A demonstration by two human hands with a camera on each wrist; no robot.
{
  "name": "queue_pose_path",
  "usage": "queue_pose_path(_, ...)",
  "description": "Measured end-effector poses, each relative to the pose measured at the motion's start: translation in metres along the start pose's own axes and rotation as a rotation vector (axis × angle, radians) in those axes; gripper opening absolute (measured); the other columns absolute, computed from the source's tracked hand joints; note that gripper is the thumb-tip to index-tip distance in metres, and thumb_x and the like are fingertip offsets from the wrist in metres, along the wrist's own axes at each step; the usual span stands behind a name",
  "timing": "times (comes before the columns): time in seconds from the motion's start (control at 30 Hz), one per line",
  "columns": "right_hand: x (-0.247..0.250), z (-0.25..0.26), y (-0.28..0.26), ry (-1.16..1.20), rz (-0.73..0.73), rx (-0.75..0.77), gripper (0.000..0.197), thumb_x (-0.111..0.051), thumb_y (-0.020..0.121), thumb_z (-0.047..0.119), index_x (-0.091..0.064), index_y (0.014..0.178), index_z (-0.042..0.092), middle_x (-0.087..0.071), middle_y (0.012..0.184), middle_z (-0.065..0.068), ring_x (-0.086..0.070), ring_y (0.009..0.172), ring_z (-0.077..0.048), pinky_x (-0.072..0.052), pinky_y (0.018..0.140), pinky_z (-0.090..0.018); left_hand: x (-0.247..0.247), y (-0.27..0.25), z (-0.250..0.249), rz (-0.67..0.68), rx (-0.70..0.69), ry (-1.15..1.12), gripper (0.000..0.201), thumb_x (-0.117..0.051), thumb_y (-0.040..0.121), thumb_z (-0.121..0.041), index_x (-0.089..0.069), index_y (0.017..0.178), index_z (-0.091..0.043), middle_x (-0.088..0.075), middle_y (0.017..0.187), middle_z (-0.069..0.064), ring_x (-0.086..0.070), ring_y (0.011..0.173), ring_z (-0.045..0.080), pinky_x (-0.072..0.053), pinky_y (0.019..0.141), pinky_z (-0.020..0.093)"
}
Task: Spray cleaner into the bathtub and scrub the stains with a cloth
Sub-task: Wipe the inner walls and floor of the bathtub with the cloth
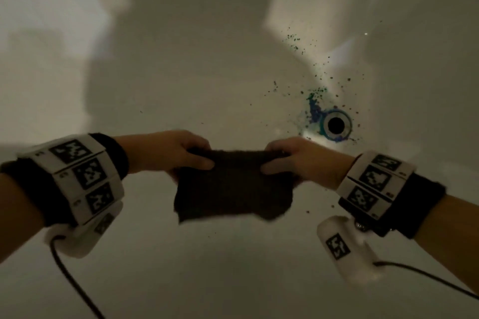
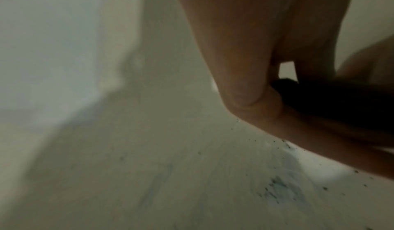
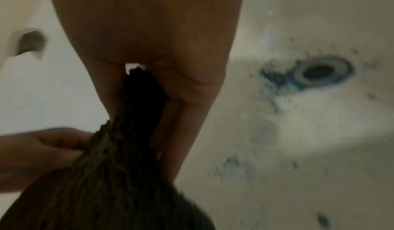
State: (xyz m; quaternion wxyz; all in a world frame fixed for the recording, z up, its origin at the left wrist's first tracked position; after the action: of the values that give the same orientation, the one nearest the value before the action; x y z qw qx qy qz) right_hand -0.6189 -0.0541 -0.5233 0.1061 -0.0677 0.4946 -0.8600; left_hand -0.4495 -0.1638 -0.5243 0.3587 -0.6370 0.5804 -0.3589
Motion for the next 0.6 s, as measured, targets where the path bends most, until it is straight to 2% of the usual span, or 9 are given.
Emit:
queue_pose_path(0.1,-0.030,-0.024,0.015,0.139,0.195,-0.252,0.014,-0.055,0.091,0.011,-0.057,0.105,0.013,-0.063,0.098,-0.006,-0.063,0.087,-0.021,-0.056,0.076,-0.039,-0.016,0.008,0.028,0.164,0.170,-0.040,0.012,-0.054,0.092,-0.021,-0.061,0.101,-0.016,-0.065,0.097,-0.001,-0.065,0.089,0.014,-0.058,0.072,0.028)
queue_pose_path(0.17,-0.043,-0.038,0.031,0.095,0.231,-0.329,0.026,-0.053,0.092,0.011,-0.054,0.118,0.009,-0.060,0.106,-0.008,-0.060,0.096,-0.025,-0.055,0.081,-0.043,-0.025,0.018,0.046,0.215,0.244,-0.059,0.014,-0.056,0.091,-0.020,-0.059,0.104,-0.015,-0.062,0.105,0.001,-0.063,0.095,0.016,-0.058,0.077,0.030)
queue_pose_path(0.23,-0.051,-0.047,0.049,-0.006,0.207,-0.357,0.034,-0.053,0.092,0.013,-0.051,0.125,0.007,-0.057,0.119,-0.011,-0.057,0.109,-0.029,-0.052,0.088,-0.044,-0.034,0.030,0.060,0.211,0.300,-0.042,0.017,-0.063,0.088,-0.018,-0.056,0.103,-0.015,-0.057,0.109,0.004,-0.061,0.100,0.022,-0.057,0.080,0.033)
queue_pose_path(0.33,-0.059,-0.056,0.068,-0.240,0.196,-0.359,0.040,-0.057,0.091,0.020,-0.052,0.128,0.005,-0.054,0.129,-0.013,-0.052,0.118,-0.030,-0.044,0.100,-0.043,-0.043,0.046,0.072,0.173,0.356,0.072,0.036,-0.068,0.084,-0.021,-0.049,0.114,-0.020,-0.047,0.115,0.002,-0.058,0.106,0.027,-0.054,0.087,0.041)
queue_pose_path(0.43,-0.070,-0.066,0.073,-0.350,0.262,-0.387,0.045,-0.062,0.088,0.021,-0.052,0.127,0.001,-0.056,0.125,-0.014,-0.053,0.117,-0.032,-0.043,0.100,-0.045,-0.056,0.051,0.075,0.246,0.402,0.131,0.043,-0.071,0.082,-0.021,-0.041,0.114,-0.024,-0.045,0.103,0.000,-0.058,0.092,0.027,-0.057,0.070,0.037)
queue_pose_path(0.5,-0.079,-0.073,0.070,-0.484,0.291,-0.363,0.051,-0.064,0.086,0.023,-0.046,0.129,0.002,-0.051,0.116,-0.013,-0.052,0.116,-0.033,-0.045,0.098,-0.044,-0.065,0.049,0.076,0.306,0.399,0.225,0.041,-0.070,0.083,-0.022,-0.041,0.112,-0.022,-0.045,0.097,-0.002,-0.057,0.080,0.021,-0.056,0.063,0.032)
queue_pose_path(0.57,-0.086,-0.076,0.067,-0.703,0.265,-0.234,0.062,-0.066,0.085,0.026,-0.034,0.136,0.010,-0.043,0.128,-0.014,-0.047,0.120,-0.032,-0.044,0.099,-0.040,-0.074,0.048,0.076,0.340,0.366,0.317,0.038,-0.065,0.087,-0.022,-0.047,0.120,-0.016,-0.049,0.108,0.000,-0.051,0.070,0.012,-0.054,0.066,0.026)
queue_pose_path(0.6,-0.090,-0.073,0.066,-0.806,0.243,-0.123,0.069,-0.065,0.084,0.027,-0.027,0.141,0.017,-0.035,0.139,-0.013,-0.041,0.125,-0.031,-0.041,0.101,-0.042,-0.076,0.049,0.075,0.342,0.340,0.381,0.039,-0.062,0.089,-0.023,-0.049,0.124,-0.015,-0.049,0.120,0.002,-0.049,0.073,0.011,-0.051,0.068,0.023)
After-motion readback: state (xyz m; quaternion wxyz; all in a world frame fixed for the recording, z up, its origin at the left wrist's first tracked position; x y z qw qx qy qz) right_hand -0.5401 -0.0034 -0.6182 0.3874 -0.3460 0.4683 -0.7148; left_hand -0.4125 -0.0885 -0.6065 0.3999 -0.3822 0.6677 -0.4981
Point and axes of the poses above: each hand's wrist, its own y-axis towards the middle knuckle, its own x-axis out of the back of the hand, z = x × y, the point moved 4 cm from there along y, towards the middle knuckle
